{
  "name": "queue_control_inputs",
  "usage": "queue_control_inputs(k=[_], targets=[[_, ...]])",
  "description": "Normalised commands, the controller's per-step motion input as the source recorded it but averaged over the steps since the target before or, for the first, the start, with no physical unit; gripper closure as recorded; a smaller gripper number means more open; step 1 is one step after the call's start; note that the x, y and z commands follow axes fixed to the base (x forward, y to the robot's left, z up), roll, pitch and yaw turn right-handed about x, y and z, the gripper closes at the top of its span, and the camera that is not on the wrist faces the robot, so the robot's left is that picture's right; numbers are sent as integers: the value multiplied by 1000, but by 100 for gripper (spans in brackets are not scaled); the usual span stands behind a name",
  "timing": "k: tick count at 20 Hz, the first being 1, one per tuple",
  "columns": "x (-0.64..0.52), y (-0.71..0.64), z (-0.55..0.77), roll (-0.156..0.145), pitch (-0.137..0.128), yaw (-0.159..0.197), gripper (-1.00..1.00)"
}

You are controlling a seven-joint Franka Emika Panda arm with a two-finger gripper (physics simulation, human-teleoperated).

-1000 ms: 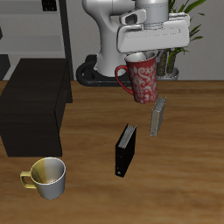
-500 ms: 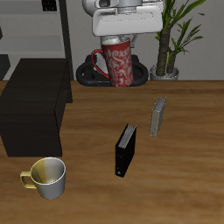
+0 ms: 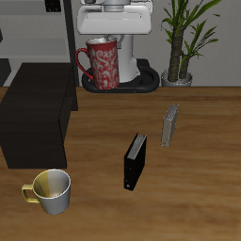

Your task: Place the red mug on top of the shelf

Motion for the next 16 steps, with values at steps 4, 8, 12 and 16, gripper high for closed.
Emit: queue_control_inputs(k=[4,8,12,16], targets=[[50,-641,35,-85,18,-16,100],[102,-603,-69,-68,50,-7,100],[138,-600,-75,-48,90,-51,100],[80,-537,-78,-41,29,-15,100]])
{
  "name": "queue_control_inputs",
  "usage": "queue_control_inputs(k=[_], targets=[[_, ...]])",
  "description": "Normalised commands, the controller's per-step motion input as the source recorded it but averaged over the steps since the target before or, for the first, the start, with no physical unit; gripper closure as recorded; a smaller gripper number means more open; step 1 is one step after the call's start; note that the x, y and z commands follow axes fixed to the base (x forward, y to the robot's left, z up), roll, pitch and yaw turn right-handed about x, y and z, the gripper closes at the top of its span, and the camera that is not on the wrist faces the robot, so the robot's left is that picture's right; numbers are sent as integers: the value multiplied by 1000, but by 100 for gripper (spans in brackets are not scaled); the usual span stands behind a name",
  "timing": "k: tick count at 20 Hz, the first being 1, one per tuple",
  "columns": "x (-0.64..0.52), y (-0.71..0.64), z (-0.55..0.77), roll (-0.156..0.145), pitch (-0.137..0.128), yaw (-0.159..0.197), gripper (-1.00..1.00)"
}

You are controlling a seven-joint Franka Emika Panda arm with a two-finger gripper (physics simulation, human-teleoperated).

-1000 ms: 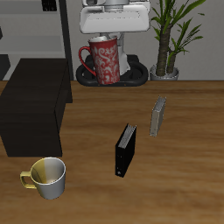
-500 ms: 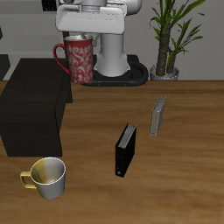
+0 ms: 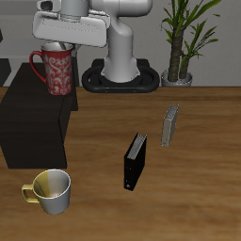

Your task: Place the red mug on top of the shelf

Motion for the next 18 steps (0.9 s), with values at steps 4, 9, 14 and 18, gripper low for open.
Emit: queue_control_inputs(k=[4,9,14,18], targets=[[95,-478,-183,-52,38,-9,100],[67,-240,-164,-10,44,-13,100],[-10,-118,-88,-24,0,-4,100],[50,-81,-110,-24,-11,-1,100]])
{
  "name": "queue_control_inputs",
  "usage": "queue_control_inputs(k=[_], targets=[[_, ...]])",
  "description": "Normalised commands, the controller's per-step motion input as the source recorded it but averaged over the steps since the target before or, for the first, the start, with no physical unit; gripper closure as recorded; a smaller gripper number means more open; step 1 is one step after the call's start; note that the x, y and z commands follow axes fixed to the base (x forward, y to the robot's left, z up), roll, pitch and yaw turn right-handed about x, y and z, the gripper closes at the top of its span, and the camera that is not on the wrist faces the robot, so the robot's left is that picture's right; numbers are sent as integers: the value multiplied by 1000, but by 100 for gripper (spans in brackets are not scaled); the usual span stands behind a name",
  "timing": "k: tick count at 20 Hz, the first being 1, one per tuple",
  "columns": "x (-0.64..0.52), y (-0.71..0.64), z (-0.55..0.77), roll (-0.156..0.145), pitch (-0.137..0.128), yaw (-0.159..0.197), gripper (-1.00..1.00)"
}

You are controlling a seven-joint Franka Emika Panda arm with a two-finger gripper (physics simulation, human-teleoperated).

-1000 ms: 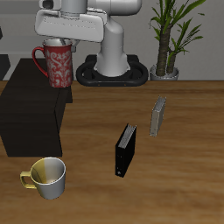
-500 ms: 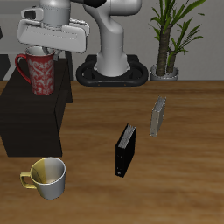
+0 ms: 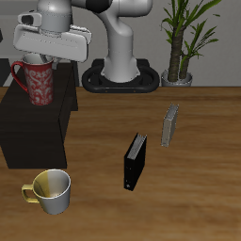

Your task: Place the red mug on top of the shelf

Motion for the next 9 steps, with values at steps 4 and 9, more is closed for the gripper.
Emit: queue_control_inputs(k=[4,9], targets=[[115,-84,-218,-50,22,-12,100],[166,-142,-292,-38,41,-53,100]])
